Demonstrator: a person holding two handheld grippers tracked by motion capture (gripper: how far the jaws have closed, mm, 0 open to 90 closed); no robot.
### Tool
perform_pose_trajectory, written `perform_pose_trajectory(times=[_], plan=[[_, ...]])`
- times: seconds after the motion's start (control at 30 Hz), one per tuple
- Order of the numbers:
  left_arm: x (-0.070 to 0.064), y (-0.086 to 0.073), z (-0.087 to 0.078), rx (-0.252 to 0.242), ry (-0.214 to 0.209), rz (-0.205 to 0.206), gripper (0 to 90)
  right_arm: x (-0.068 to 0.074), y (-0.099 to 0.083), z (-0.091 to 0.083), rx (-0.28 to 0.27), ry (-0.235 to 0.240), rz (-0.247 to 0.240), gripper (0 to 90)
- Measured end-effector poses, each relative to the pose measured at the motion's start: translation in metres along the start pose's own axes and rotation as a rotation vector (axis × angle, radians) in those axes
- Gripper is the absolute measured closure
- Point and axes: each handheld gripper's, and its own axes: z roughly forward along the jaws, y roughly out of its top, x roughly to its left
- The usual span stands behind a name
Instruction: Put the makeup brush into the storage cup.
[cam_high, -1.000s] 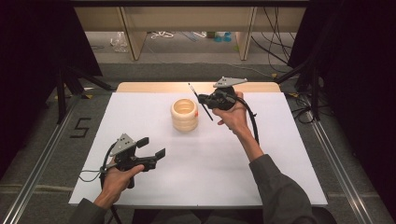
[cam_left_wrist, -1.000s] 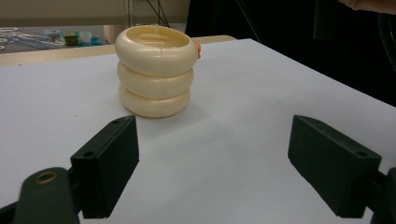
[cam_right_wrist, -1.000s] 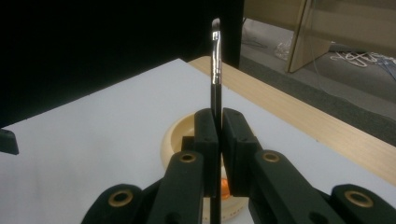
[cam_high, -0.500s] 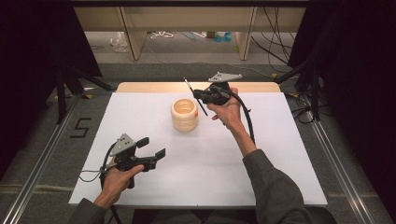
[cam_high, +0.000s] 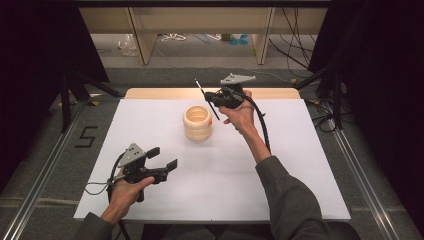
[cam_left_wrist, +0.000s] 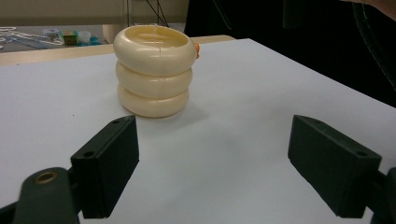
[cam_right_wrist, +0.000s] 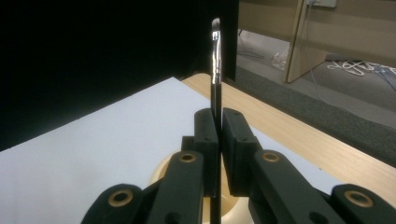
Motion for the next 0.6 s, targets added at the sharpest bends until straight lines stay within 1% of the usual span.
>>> perform_pose_trajectory(times=[0.03, 0.1, 0.13, 0.17, 0.2, 0.23, 0.33, 0.37, 0.43, 0.6], plan=[[0.000, 0.000, 0.000, 0.000, -0.002, 0.009, 16.0, -0.002, 0.000, 0.002, -0.008, -0.007, -0.003, 85.8], [0.001, 0.000, 0.000, 0.001, -0.003, 0.010, 16.0, -0.003, -0.001, 0.005, -0.006, -0.001, 0.013, 85.8], [0.001, 0.000, 0.000, 0.001, -0.003, 0.010, 16.0, -0.003, -0.001, 0.005, -0.006, -0.001, 0.013, 85.8], [0.000, 0.000, 0.000, -0.001, 0.001, -0.006, 16.0, -0.005, -0.003, 0.007, -0.006, -0.005, 0.018, 85.8], [0.000, 0.000, 0.000, 0.000, 0.000, -0.006, 16.0, -0.006, -0.003, 0.008, -0.009, -0.008, 0.020, 85.7], [0.000, 0.000, 0.000, 0.000, -0.004, 0.010, 16.0, -0.007, -0.003, 0.009, -0.014, -0.003, 0.024, 85.8], [0.000, 0.000, 0.000, 0.002, -0.004, 0.012, 16.0, -0.008, -0.003, 0.011, -0.016, -0.005, 0.023, 85.8], [0.000, 0.000, 0.000, 0.003, -0.004, 0.011, 16.0, -0.008, -0.003, 0.012, -0.011, -0.009, 0.032, 85.8], [0.000, 0.000, 0.001, 0.003, -0.004, 0.011, 16.0, -0.010, -0.004, 0.014, -0.022, -0.006, 0.035, 85.8], [0.000, 0.000, 0.001, 0.003, -0.005, 0.011, 16.0, -0.011, -0.005, 0.017, -0.026, -0.008, 0.041, 85.8]])
